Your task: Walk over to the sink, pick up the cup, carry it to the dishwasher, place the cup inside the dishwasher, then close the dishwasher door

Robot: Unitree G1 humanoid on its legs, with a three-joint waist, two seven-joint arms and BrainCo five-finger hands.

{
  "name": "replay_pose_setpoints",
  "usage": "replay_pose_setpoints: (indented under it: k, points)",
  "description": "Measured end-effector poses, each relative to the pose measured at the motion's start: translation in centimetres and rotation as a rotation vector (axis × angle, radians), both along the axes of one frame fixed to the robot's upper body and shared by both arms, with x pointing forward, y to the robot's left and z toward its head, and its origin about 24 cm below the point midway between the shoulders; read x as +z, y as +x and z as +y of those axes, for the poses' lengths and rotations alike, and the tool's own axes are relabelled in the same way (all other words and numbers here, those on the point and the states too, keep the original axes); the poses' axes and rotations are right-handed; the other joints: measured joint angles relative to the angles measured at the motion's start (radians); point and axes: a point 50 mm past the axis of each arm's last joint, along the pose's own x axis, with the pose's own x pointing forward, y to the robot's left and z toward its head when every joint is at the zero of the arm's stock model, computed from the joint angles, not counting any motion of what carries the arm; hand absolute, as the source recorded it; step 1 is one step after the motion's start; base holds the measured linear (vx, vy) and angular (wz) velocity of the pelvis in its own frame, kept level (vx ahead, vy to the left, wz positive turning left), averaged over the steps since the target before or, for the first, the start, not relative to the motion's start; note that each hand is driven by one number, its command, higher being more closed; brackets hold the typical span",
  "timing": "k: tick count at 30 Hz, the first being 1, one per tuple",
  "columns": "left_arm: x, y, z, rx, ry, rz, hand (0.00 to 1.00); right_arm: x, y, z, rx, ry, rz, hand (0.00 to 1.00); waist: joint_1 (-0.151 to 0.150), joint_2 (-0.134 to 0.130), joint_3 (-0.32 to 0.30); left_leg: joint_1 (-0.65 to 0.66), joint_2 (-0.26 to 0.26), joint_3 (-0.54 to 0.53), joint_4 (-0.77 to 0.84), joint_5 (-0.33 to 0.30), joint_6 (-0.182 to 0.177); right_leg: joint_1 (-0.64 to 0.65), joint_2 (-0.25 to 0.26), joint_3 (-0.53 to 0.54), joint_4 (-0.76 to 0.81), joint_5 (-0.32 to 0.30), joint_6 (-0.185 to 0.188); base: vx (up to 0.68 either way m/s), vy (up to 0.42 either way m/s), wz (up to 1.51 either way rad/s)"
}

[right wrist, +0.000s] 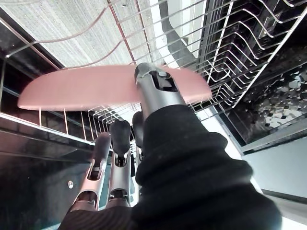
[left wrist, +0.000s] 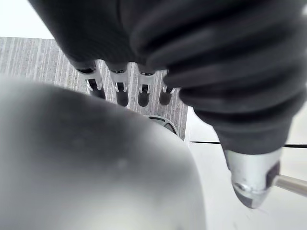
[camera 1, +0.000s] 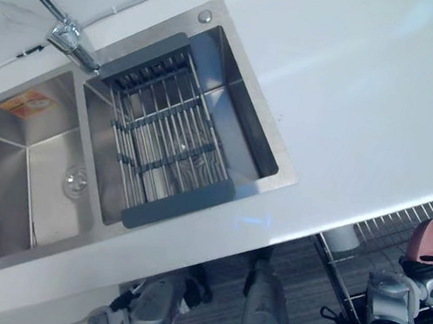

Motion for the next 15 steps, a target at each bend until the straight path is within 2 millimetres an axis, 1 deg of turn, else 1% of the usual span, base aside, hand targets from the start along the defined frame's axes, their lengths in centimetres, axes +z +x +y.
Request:
replay_pose_setpoints:
  k: [3, 4, 5, 6, 8, 9, 11, 12, 13, 14, 15]
  points:
    - [0.0, 0.0, 0.0, -0.002, -0.001, 0.001, 0.0, -0.5, 0.2, 0.3, 0.014, 0.113, -0.061, 0.0, -0.002, 0.002, 0.0, -0.003, -0.001, -0.014, -0.002, 0.0, 0.0, 0.001, 0.0, -0.005, 0.0, 0.0, 0.0, -0.04, 0.011, 0.09]
    - [0.0, 0.0, 0.0, -0.003, -0.004, 0.0, 0.0, -0.9, 0.5, 1.0, 0.052, 0.205, -0.112, 0.0, -0.004, 0.002, 0.0, -0.003, -0.001, -0.015, -0.002, 0.001, 0.0, 0.004, 0.0, -0.008, -0.001, 0.001, 0.0, -0.04, 0.007, 0.06]
    - [0.0, 0.0, 0.0, -0.002, -0.006, -0.001, 0.0, -1.4, 0.7, 1.5, 0.08, 0.262, -0.131, 0.0, -0.004, 0.002, 0.0, -0.003, 0.0, -0.016, -0.002, 0.002, 0.001, 0.007, 0.0, -0.012, -0.002, 0.002, -0.001, -0.04, 0.003, 0.07]
    - [0.0, 0.0, 0.0, -0.001, -0.009, -0.002, 0.0, -1.9, 0.8, 1.9, 0.104, 0.304, -0.138, 0.0, -0.005, 0.002, 0.0, -0.002, 0.001, -0.016, -0.002, 0.003, 0.001, 0.01, 0.0, -0.016, -0.003, 0.002, -0.001, -0.03, -0.003, 0.08]
    - [0.0, 0.0, -0.2, 0.015, -0.025, -0.003, 0.0, -3.8, 1.0, 4.0, 0.225, 0.445, -0.126, 0.0, -0.004, -0.001, 0.0, 0.012, 0.008, -0.017, 0.001, 0.004, 0.001, 0.036, 0.003, -0.031, -0.01, 0.003, -0.003, -0.04, -0.006, 0.12]
    - [0.0, 0.0, -0.2, 0.019, -0.023, -0.002, 0.0, -4.3, 0.8, 4.5, 0.248, 0.47, -0.121, 0.0, -0.003, -0.005, 0.0, 0.017, 0.01, -0.017, 0.001, 0.004, 0.001, 0.044, 0.004, -0.035, -0.012, 0.002, -0.003, -0.03, -0.005, 0.15]
    - [-0.1, -0.3, 0.1, 0.022, -0.007, 0.012, 0.0, -5.6, 0.1, 6.3, 0.317, 0.559, -0.132, 0.0, -0.002, -0.027, -0.018, 0.024, 0.02, -0.015, 0.007, 0.001, 0.003, 0.067, 0.009, -0.052, -0.022, 0.0, -0.004, -0.03, -0.016, 0.16]
    - [-0.1, -0.4, 0.2, 0.024, -0.002, 0.018, 0.0, -5.8, -0.1, 6.5, 0.319, 0.577, -0.143, 0.0, -0.002, -0.034, -0.023, 0.025, 0.025, -0.015, 0.013, -0.003, 0.006, 0.074, 0.014, -0.053, -0.028, 0.001, -0.005, -0.04, -0.028, 0.05]
    - [-0.2, -0.7, 0.6, 0.03, 0.014, 0.03, 0.0, -6.2, -0.5, 6.9, 0.319, 0.6, -0.172, 0.0, 0.003, -0.051, -0.041, 0.024, 0.04, -0.012, 0.028, -0.021, 0.013, 0.081, 0.027, -0.054, -0.035, 0.003, -0.008, -0.04, -0.023, -0.05]
    - [-0.2, -0.9, 0.7, 0.033, 0.022, 0.037, 0.0, -6.2, -0.6, 7.0, 0.319, 0.604, -0.187, 0.0, 0.003, -0.059, -0.048, 0.024, 0.05, -0.012, 0.037, -0.032, 0.013, 0.086, 0.036, -0.054, -0.04, 0.003, -0.008, -0.04, -0.025, -0.14]
    - [-0.3, -1.2, 1.2, 0.045, 0.041, 0.048, 0.0, -6.1, -1.0, 6.9, 0.319, 0.606, -0.223, 0.0, 0.003, -0.079, -0.067, 0.026, 0.068, -0.01, 0.052, -0.056, 0.014, 0.096, 0.054, -0.054, -0.05, 0.005, -0.01, -0.03, -0.009, -0.15]
